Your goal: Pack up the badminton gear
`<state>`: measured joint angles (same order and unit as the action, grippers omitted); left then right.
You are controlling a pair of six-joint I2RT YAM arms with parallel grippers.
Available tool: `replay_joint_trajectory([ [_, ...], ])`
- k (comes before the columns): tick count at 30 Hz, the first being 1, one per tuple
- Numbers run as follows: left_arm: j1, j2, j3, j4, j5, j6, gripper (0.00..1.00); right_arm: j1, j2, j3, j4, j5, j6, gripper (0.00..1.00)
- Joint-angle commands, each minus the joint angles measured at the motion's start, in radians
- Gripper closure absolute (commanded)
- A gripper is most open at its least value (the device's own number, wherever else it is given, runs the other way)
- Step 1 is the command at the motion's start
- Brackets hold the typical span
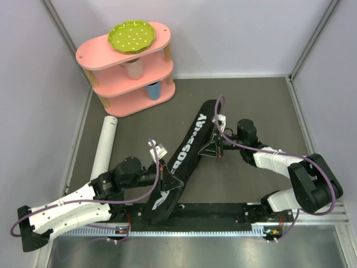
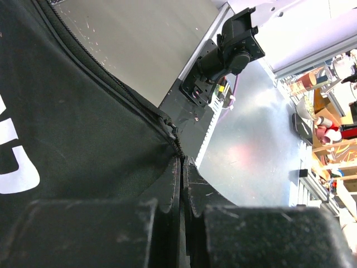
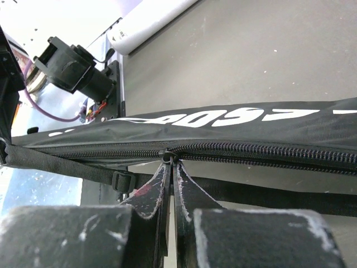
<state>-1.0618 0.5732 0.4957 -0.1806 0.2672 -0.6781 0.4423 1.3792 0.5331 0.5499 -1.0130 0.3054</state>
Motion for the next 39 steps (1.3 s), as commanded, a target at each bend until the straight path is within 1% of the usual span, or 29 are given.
replay_joint_trajectory([
  [1,0.0,-0.019,0.02,0.07,-0.005,0.003,1.0,-0.005,-0.046,0.025,0.079,0.008,0.037,1.0],
  [4,0.0,-0.016,0.032,0.006,-0.051,0.012,1.0,0.001,-0.068,0.004,0.105,0.045,0.101,1.0],
  [7,0.0,-0.016,0.024,-0.026,-0.126,0.025,1.0,0.021,-0.103,-0.012,0.067,0.122,0.135,1.0],
  [8,0.0,-0.003,0.027,-0.06,-0.181,0.04,0.99,0.027,-0.111,-0.016,0.064,0.137,0.155,1.0],
  [10,0.0,0.019,0.035,-0.086,-0.223,0.06,0.87,0.052,-0.135,-0.018,0.039,0.195,0.176,1.0],
  [11,-0.001,0.046,0.049,-0.095,-0.242,0.078,0.72,0.058,-0.144,-0.016,0.022,0.22,0.195,1.0],
  [12,0.0,0.063,0.058,-0.103,-0.258,0.09,0.66,0.064,-0.157,-0.015,0.009,0.267,0.205,1.0],
  [13,-0.001,0.079,0.069,-0.105,-0.284,0.103,0.61,0.067,-0.166,-0.013,-0.017,0.281,0.216,1.0],
  [14,-0.001,0.117,0.099,-0.106,-0.296,0.126,0.4,0.072,-0.183,-0.002,-0.039,0.293,0.228,1.0],
  [15,-0.001,0.137,0.118,-0.109,-0.313,0.136,0.29,0.078,-0.195,0.007,-0.06,0.319,0.23,1.0],
  [16,-0.001,0.158,0.138,-0.111,-0.318,0.15,0.25,0.09,-0.203,0.028,-0.092,0.332,0.228,1.0],
  [18,-0.001,0.218,0.196,-0.111,-0.342,0.183,0.22,0.098,-0.22,0.05,-0.162,0.349,0.23,1.0],
  [20,0.0,0.284,0.254,-0.108,-0.382,0.215,0.22,0.11,-0.226,0.076,-0.203,0.359,0.238,1.0],
  [22,-0.001,0.332,0.297,-0.108,-0.43,0.236,0.21,0.118,-0.226,0.087,-0.217,0.366,0.242,1.0],
  [24,-0.003,0.41,0.365,-0.108,-0.448,0.282,0.21,0.128,-0.23,0.087,-0.223,0.378,0.248,1.0],
  [25,-0.003,0.44,0.385,-0.112,-0.462,0.296,0.23,0.131,-0.23,0.081,-0.217,0.379,0.261,1.0],
  [26,-0.001,0.503,0.429,-0.135,-0.482,0.325,0.24,0.134,-0.233,0.079,-0.212,0.378,0.264,1.0],
  [27,-0.003,0.534,0.447,-0.143,-0.491,0.337,0.26,0.134,-0.238,0.077,-0.209,0.379,0.267,1.0],
  [29,-0.004,0.609,0.492,-0.171,-0.5,0.368,0.37,0.139,-0.243,0.077,-0.214,0.384,0.273,1.0],
  [32,-0.004,0.674,0.533,-0.21,-0.526,0.377,0.48,0.139,-0.252,0.077,-0.223,0.387,0.271,1.0],
  [34,-0.004,0.694,0.54,-0.223,-0.552,0.384,0.48,0.139,-0.259,0.077,-0.226,0.384,0.273,1.0],
  [37,-0.004,0.72,0.537,-0.211,-0.551,0.394,0.47,0.139,-0.27,0.079,-0.232,0.386,0.278,1.0],
  [38,-0.004,0.732,0.538,-0.209,-0.557,0.393,0.5,0.141,-0.279,0.08,-0.237,0.39,0.278,1.0],
  [39,-0.003,0.735,0.538,-0.209,-0.569,0.394,0.6,0.141,-0.284,0.082,-0.245,0.393,0.278,1.0],
])
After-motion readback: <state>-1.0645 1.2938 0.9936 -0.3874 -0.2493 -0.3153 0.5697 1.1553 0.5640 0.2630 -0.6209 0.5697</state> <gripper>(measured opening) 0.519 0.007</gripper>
